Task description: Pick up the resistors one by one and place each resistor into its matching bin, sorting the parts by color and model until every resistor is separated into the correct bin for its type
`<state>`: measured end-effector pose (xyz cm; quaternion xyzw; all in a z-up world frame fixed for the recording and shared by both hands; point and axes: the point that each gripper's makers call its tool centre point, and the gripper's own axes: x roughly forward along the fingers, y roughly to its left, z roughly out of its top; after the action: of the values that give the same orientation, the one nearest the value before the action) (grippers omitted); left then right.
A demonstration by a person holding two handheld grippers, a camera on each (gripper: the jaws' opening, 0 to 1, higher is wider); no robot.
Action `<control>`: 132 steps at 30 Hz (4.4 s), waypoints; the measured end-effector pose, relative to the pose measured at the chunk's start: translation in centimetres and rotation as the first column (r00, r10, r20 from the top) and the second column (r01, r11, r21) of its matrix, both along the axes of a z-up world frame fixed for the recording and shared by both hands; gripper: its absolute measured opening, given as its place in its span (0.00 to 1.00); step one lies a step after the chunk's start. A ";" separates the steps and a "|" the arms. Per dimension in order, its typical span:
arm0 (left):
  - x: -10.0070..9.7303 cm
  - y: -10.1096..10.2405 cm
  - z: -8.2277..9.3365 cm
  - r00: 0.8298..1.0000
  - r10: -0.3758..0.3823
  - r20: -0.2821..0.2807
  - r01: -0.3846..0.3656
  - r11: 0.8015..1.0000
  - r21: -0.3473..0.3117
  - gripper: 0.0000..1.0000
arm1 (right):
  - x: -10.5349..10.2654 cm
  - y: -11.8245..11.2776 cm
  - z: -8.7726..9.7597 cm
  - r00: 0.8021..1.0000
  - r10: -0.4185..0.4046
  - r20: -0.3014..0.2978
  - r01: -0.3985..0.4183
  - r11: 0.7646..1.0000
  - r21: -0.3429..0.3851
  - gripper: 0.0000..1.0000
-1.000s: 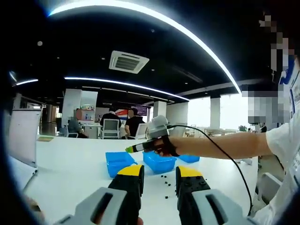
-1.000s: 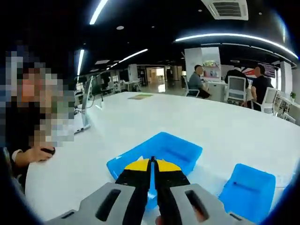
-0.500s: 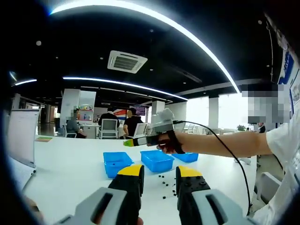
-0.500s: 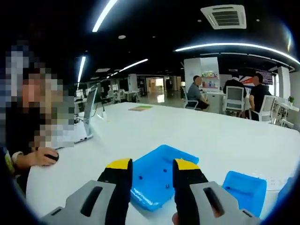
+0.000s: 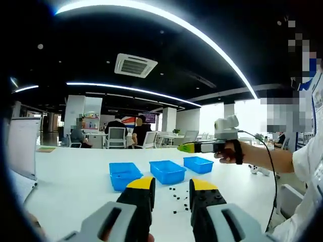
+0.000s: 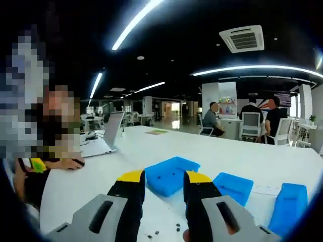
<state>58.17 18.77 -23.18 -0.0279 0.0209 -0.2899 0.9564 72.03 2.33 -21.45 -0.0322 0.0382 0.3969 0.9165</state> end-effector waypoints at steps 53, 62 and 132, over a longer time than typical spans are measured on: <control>0.5 0.3 -1.1 1.000 0.000 -0.025 0.000 1.000 -0.007 0.29 | -10.5 -5.6 -5.0 0.996 0.071 -0.054 -0.084 0.948 -0.306 0.30; 0.4 0.6 -0.9 1.000 -0.003 -0.018 0.003 1.000 -0.008 0.29 | -8.4 1.3 -8.6 0.950 0.215 -0.227 -0.296 0.853 -0.430 0.25; -0.2 -2.0 -0.8 0.996 -0.086 -0.027 0.086 0.996 -0.011 0.28 | -11.7 -7.0 -1.6 0.993 0.067 -0.094 -0.070 0.997 -0.025 0.07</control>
<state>57.97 16.79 -23.97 -0.0357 0.0339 -0.3305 0.9425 60.37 -4.65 -23.05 -0.0281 0.0855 0.4287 0.8989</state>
